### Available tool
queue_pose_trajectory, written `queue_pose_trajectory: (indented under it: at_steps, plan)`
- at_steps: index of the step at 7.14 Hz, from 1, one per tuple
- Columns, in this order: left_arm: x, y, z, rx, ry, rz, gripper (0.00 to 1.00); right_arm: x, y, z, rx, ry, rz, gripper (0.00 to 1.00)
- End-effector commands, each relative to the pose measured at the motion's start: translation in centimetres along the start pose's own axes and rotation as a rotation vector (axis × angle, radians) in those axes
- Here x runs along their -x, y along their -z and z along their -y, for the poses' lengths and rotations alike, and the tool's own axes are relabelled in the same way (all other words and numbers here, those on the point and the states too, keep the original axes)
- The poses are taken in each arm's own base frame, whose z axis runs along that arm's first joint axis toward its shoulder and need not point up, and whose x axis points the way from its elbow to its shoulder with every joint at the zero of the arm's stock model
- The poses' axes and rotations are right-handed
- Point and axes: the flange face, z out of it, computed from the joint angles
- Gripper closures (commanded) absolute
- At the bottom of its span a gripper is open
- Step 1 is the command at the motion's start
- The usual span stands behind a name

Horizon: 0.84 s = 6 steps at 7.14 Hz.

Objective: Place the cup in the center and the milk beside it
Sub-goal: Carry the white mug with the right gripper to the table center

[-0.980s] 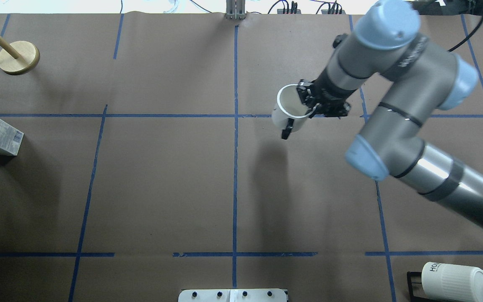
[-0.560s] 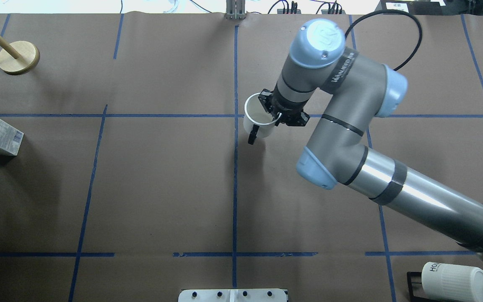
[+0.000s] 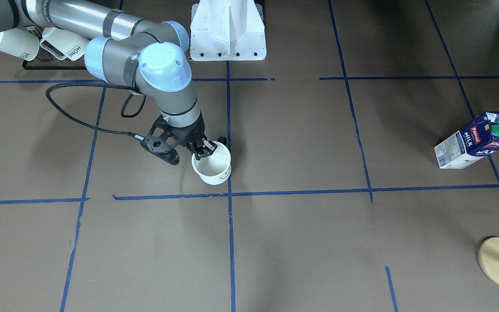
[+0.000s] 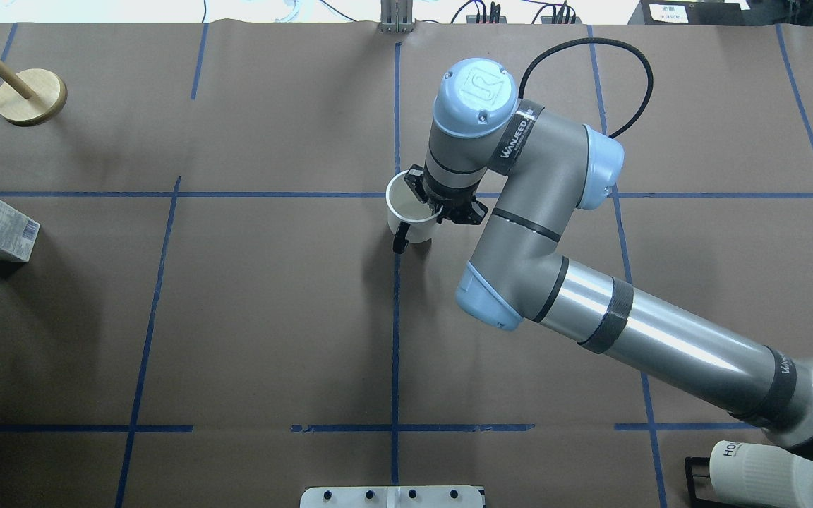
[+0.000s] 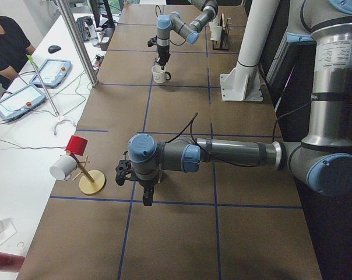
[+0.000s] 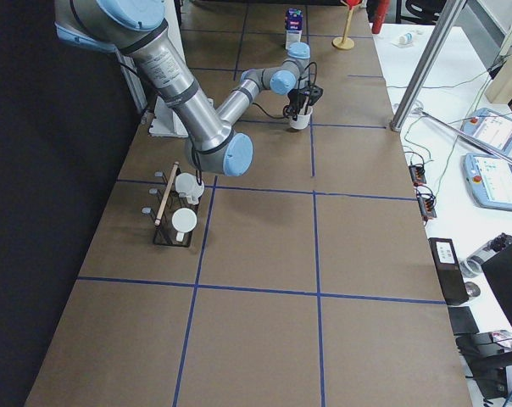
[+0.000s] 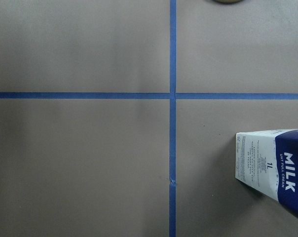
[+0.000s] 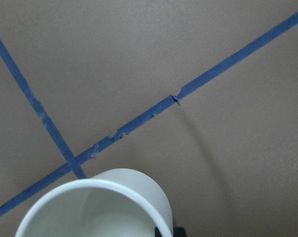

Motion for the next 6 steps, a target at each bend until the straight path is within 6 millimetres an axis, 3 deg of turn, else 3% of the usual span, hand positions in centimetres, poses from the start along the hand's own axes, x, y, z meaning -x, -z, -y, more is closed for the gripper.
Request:
queue_pose_trajectory:
  at_steps: [1,2,3,4,5,6]
  plan:
    - [-0.02,-0.02,0.03,0.000,0.000,0.000,0.00,-0.25,-0.73,-0.53,-0.005,0.003,-0.009,0.98]
    - [0.00,-0.02,0.03,0.000,0.000,0.002,0.00,-0.48,-1.00,-0.52,-0.004,0.004,-0.014,0.97]
    - [0.00,-0.02,0.03,0.000,0.000,0.002,0.00,-0.48,-1.06,-0.50,-0.004,0.006,-0.014,0.85]
    - [0.05,-0.07,0.03,0.001,0.001,0.002,0.00,-0.69,-1.19,-0.42,-0.004,0.008,-0.016,0.50]
    - [0.05,-0.07,0.02,0.001,0.001,0.002,0.00,-1.06,-1.43,-0.26,-0.007,0.011,-0.021,0.01]
    - [0.05,-0.07,0.02,0.001,0.001,0.002,0.00,-1.04,-1.29,-0.31,-0.006,0.013,-0.018,0.00]
